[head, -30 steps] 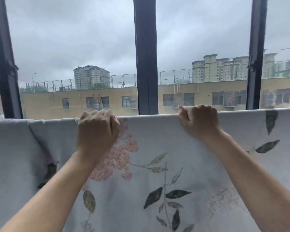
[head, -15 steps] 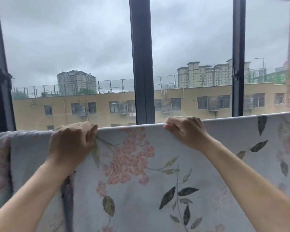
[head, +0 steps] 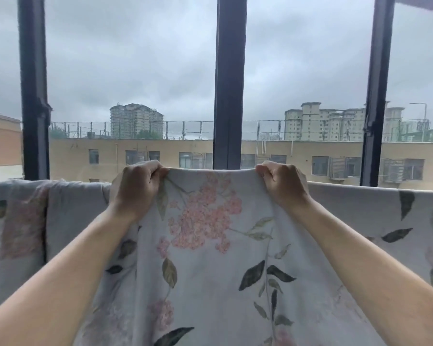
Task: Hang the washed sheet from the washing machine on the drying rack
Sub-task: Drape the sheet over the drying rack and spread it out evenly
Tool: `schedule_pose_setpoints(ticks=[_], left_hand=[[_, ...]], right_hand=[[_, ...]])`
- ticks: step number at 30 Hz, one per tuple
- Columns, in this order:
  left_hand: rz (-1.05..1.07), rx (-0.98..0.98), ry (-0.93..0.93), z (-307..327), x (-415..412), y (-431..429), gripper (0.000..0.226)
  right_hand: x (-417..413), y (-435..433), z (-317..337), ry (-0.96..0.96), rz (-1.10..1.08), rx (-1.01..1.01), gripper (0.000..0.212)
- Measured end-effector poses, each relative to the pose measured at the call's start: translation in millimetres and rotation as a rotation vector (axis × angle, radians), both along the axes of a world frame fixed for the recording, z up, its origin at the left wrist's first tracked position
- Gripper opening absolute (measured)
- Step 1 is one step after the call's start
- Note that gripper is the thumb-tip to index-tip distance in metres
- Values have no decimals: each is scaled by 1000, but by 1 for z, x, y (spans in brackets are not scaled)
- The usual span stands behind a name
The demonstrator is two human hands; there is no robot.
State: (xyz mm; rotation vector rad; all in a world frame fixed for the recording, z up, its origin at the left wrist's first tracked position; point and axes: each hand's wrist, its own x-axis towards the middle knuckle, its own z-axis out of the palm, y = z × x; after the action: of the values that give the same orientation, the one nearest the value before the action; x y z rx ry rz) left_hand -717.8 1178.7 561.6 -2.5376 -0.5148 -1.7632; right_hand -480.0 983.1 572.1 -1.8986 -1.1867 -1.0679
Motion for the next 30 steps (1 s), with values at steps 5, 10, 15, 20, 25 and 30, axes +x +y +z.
schedule_pose_setpoints(ticks=[5,10,15,20,25,30], left_hand=[[159,-14,309,-10,-13,3,46],[147,80,231,-15,-34,15,37],[119,208,234,-19,-45,23,39],[164,309,189,-23,-77,56,42],[215,377,143,-26,-95,89,42],[219,347,118,-29,-95,93,45]], right_hand=[[1,5,-3,126,-15,-356,51],[-60,22,-8,-49,179,-295,42],[-122,77,-14,-174,161,-326,60],[-113,79,-25,-208,28,-216,66],[-123,84,-26,-219,-18,-148,55],[-130,88,-27,-167,-81,-165,67]])
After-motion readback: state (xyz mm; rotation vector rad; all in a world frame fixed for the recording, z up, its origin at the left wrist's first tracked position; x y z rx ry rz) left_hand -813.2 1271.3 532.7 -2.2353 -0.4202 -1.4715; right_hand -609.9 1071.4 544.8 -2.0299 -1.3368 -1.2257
